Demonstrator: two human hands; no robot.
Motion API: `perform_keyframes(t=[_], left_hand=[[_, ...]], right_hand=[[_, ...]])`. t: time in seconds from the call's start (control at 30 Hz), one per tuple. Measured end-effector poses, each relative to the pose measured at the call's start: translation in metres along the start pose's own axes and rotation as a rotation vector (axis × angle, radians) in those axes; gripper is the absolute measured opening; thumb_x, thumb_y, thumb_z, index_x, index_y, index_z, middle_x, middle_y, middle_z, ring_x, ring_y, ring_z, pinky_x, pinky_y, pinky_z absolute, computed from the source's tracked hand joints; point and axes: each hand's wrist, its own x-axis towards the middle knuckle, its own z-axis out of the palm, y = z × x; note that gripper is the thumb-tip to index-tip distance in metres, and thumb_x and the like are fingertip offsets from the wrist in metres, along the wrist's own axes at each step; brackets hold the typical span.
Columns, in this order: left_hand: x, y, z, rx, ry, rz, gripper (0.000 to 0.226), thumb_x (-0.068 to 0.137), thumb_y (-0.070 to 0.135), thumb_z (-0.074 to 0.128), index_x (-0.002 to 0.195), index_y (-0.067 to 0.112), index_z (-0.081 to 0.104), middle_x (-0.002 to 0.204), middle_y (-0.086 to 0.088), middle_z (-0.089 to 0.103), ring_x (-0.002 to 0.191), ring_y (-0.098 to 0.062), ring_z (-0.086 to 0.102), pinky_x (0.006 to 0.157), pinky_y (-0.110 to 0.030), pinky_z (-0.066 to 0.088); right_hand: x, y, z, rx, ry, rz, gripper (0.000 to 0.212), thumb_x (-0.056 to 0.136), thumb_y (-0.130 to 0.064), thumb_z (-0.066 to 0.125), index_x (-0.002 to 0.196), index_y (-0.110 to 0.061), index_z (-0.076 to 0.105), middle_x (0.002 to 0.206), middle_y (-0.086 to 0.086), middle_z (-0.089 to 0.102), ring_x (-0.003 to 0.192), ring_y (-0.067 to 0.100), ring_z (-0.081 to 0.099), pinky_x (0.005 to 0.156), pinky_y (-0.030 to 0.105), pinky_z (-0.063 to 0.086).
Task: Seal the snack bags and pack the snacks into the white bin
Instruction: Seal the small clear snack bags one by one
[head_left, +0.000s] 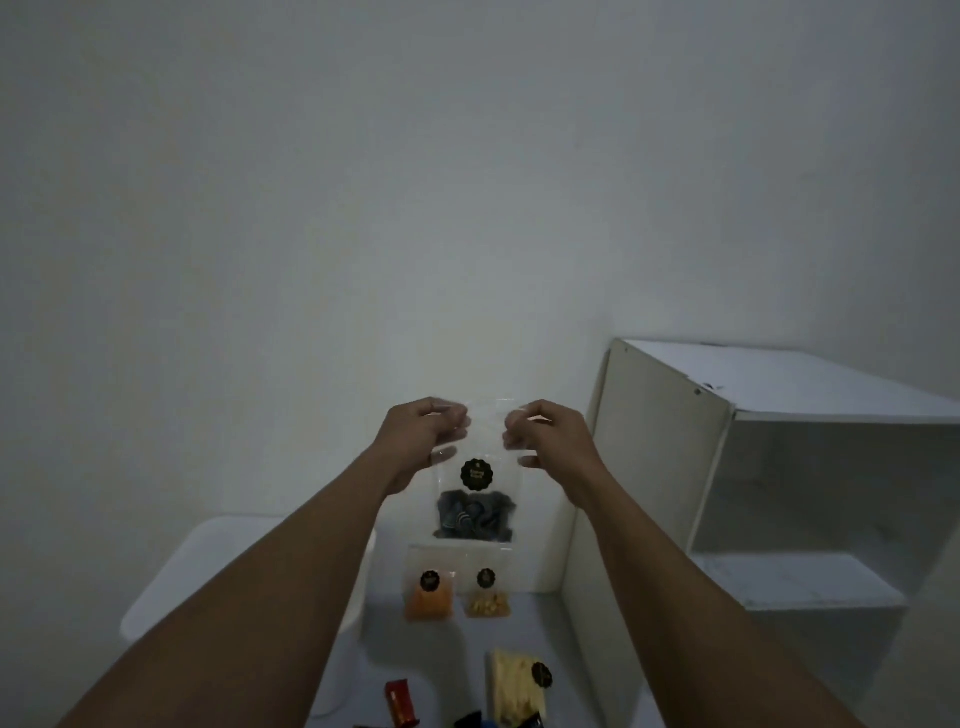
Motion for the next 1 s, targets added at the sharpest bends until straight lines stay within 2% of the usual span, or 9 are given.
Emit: perform_keyframes(t=[0.13, 0.3, 0.5, 0.67, 0.87, 1.0], left_hand=[[-0.002, 0.016, 0.007, 0.003, 0.032, 0.049, 0.019, 0.088, 0.019, 0.071, 0.102, 0.006, 0.07, 0.098, -0.008, 0.075, 0.089, -0.017, 0.068, 0.081, -0.033, 0.057], [-0.006, 0.031, 0.008, -0.077, 0.023, 0.056, 0.022, 0.089, 0.019, 0.071, 0.106, 0.006, 0.07, 0.102, -0.007, 0.074, 0.091, -0.017, 0.068, 0.08, -0.032, 0.057], [-0.006, 0.041, 0.007, -0.039, 0.075, 0.104, 0.024, 0.088, 0.015, 0.072, 0.106, -0.001, 0.069, 0.097, -0.01, 0.075, 0.089, -0.018, 0.068, 0.08, -0.032, 0.058], [-0.003, 0.044, 0.004, 0.005, 0.094, 0.122, 0.026, 0.086, 0.016, 0.074, 0.106, 0.0, 0.069, 0.093, -0.009, 0.075, 0.085, -0.017, 0.069, 0.08, -0.032, 0.057], [-0.003, 0.041, 0.008, -0.048, 0.07, 0.1, 0.019, 0.088, 0.017, 0.072, 0.103, 0.005, 0.071, 0.1, -0.009, 0.075, 0.088, -0.016, 0.069, 0.077, -0.031, 0.057], [-0.002, 0.043, 0.007, -0.064, 0.047, 0.091, 0.013, 0.086, 0.013, 0.073, 0.097, 0.006, 0.073, 0.097, -0.009, 0.076, 0.088, -0.017, 0.07, 0.079, -0.032, 0.057]], right_hand=[[0.006, -0.019, -0.006, -0.013, -0.03, -0.054, 0.02, 0.088, -0.016, 0.07, 0.098, 0.001, 0.064, 0.091, 0.013, 0.074, 0.082, 0.018, 0.072, 0.07, 0.036, 0.055], [0.01, -0.034, -0.007, 0.017, -0.047, -0.094, 0.014, 0.086, -0.008, 0.068, 0.091, 0.004, 0.064, 0.087, 0.006, 0.074, 0.083, 0.017, 0.071, 0.069, 0.034, 0.055], [0.011, -0.044, -0.008, 0.017, -0.098, -0.085, 0.016, 0.085, -0.014, 0.07, 0.094, 0.0, 0.067, 0.091, 0.011, 0.074, 0.083, 0.017, 0.073, 0.072, 0.035, 0.057], [0.009, -0.041, -0.006, 0.053, -0.116, -0.092, 0.006, 0.086, -0.016, 0.07, 0.083, -0.012, 0.067, 0.087, 0.007, 0.073, 0.082, 0.016, 0.072, 0.069, 0.033, 0.055], [0.012, -0.046, -0.006, 0.051, -0.053, -0.136, 0.012, 0.085, -0.004, 0.067, 0.074, -0.01, 0.063, 0.08, 0.005, 0.073, 0.077, 0.016, 0.068, 0.069, 0.032, 0.052], [0.013, -0.048, -0.01, 0.008, -0.091, -0.126, 0.012, 0.084, -0.004, 0.066, 0.074, -0.009, 0.066, 0.08, 0.004, 0.074, 0.076, 0.015, 0.069, 0.066, 0.031, 0.054]])
